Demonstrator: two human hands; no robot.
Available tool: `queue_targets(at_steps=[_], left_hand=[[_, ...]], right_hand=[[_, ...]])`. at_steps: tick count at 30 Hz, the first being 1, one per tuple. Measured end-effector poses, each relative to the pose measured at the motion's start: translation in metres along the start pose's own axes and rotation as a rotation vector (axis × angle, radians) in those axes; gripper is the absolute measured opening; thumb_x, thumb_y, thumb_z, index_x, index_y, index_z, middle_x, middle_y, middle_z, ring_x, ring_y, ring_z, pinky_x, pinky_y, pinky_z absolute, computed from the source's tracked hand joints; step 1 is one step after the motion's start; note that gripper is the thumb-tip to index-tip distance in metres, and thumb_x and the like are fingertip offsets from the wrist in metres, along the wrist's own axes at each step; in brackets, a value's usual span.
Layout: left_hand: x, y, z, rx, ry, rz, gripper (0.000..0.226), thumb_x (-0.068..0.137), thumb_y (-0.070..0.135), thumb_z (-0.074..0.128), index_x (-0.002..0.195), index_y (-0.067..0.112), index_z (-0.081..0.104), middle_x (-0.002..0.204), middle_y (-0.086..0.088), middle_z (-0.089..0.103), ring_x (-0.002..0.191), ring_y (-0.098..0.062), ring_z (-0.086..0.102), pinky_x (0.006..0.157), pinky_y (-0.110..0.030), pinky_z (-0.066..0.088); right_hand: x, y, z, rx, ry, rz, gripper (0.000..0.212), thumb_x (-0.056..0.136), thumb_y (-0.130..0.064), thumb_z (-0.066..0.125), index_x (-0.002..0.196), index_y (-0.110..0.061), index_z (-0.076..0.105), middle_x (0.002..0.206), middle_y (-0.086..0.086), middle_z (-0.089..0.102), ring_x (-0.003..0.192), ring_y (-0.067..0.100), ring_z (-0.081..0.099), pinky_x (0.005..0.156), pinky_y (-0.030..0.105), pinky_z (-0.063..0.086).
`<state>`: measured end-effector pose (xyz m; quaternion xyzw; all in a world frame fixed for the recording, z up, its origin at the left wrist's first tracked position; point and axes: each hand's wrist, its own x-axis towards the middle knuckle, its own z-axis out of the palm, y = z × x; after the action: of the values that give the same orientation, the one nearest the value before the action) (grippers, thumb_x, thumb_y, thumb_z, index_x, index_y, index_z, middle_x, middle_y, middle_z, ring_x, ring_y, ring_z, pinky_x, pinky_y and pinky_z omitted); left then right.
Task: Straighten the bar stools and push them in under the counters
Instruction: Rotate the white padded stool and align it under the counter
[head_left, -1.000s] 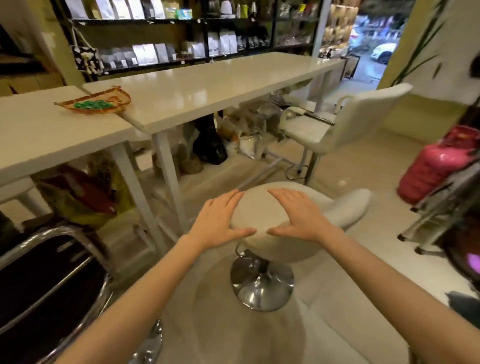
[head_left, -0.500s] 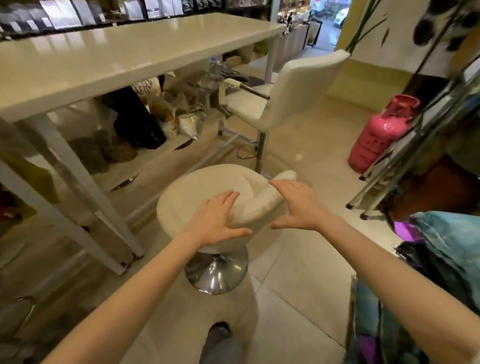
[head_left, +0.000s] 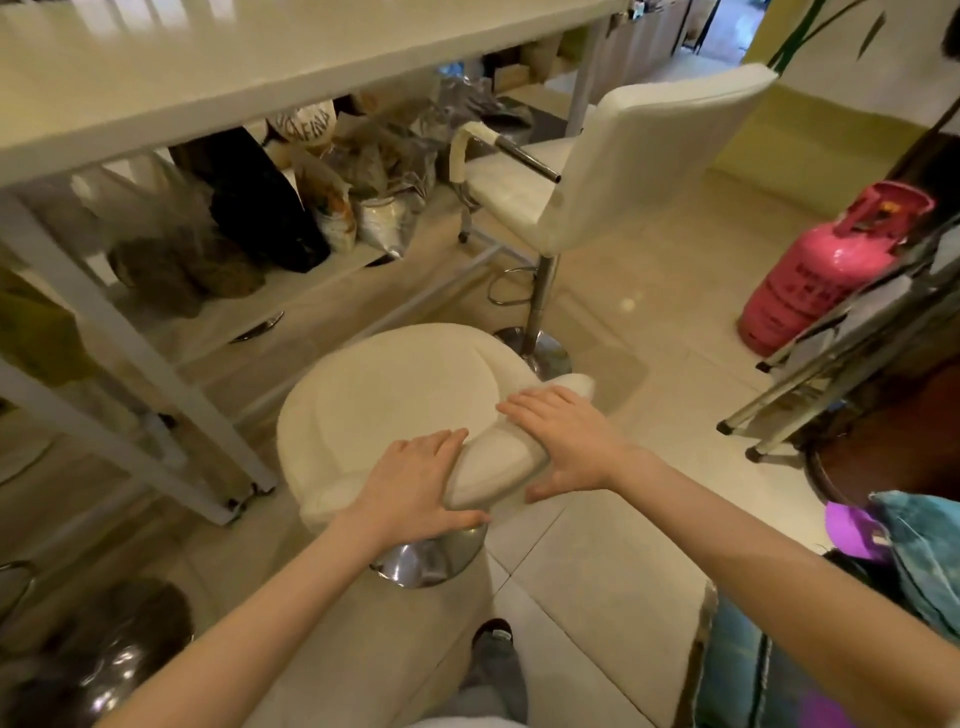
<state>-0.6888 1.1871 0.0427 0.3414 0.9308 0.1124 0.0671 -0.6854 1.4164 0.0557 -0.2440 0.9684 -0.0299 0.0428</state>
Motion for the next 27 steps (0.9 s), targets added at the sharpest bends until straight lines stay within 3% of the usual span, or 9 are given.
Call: queue_targets(at_steps=[5, 11, 14, 17, 21, 27], left_hand=[[0.003, 0.004, 0.005, -0.01, 0.044, -0.024, 0.099, 0.061, 0.079, 0.04, 0.132, 0.011, 0.044, 0.12, -0.007, 0.063, 0.104, -0.028, 0.061, 0.085, -0.04, 0.047], [0.007, 0.009, 0.012, 0.097, 0.012, -0.082, 0.084, 0.059, 0.076, 0.047, 0.115, 0.014, 0.054, 0.096, -0.004, 0.07, 0.078, -0.025, 0.068, 0.063, -0.033, 0.054], [0.004, 0.013, 0.011, 0.095, -0.001, -0.128, 0.086, 0.058, 0.076, 0.047, 0.118, 0.015, 0.054, 0.097, -0.002, 0.069, 0.079, -0.023, 0.068, 0.066, -0.031, 0.054], [-0.003, 0.014, 0.012, 0.197, 0.031, -0.158, 0.087, 0.053, 0.074, 0.046, 0.119, 0.017, 0.05, 0.096, -0.001, 0.069, 0.08, -0.02, 0.067, 0.069, -0.032, 0.053], [-0.007, 0.021, 0.019, 0.276, 0.055, -0.277, 0.091, 0.038, 0.06, 0.076, 0.115, 0.019, 0.048, 0.092, -0.001, 0.069, 0.078, -0.022, 0.067, 0.065, -0.035, 0.054], [0.001, 0.036, 0.028, 0.277, 0.152, -0.378, 0.071, 0.052, 0.049, 0.074, 0.112, 0.021, 0.046, 0.085, -0.001, 0.069, 0.071, -0.023, 0.066, 0.062, -0.03, 0.051]], right_hand=[[0.009, 0.023, 0.006, 0.028, -0.059, -0.154, 0.099, 0.061, -0.056, 0.075, 0.14, -0.012, 0.037, 0.144, 0.009, 0.043, 0.133, 0.025, 0.036, 0.111, 0.037, 0.016], [0.021, 0.037, 0.015, 0.018, -0.001, -0.33, 0.084, 0.05, -0.052, 0.079, 0.118, -0.008, 0.056, 0.116, 0.009, 0.063, 0.107, 0.027, 0.058, 0.097, 0.038, 0.04], [0.026, 0.04, 0.019, 0.004, 0.035, -0.385, 0.074, 0.048, -0.045, 0.082, 0.107, -0.006, 0.059, 0.112, 0.014, 0.065, 0.105, 0.031, 0.061, 0.094, 0.039, 0.046], [0.029, 0.042, 0.02, 0.001, -0.012, -0.4, 0.069, 0.054, -0.043, 0.08, 0.109, -0.008, 0.057, 0.11, 0.011, 0.065, 0.103, 0.03, 0.06, 0.092, 0.039, 0.048], [0.033, 0.045, 0.021, -0.034, -0.052, -0.433, 0.072, 0.055, -0.039, 0.081, 0.114, -0.012, 0.052, 0.108, 0.006, 0.062, 0.097, 0.026, 0.059, 0.083, 0.039, 0.048], [0.034, 0.057, 0.026, -0.02, 0.026, -0.488, 0.062, 0.052, -0.027, 0.08, 0.107, -0.01, 0.058, 0.092, 0.006, 0.067, 0.08, 0.027, 0.065, 0.069, 0.039, 0.053]])
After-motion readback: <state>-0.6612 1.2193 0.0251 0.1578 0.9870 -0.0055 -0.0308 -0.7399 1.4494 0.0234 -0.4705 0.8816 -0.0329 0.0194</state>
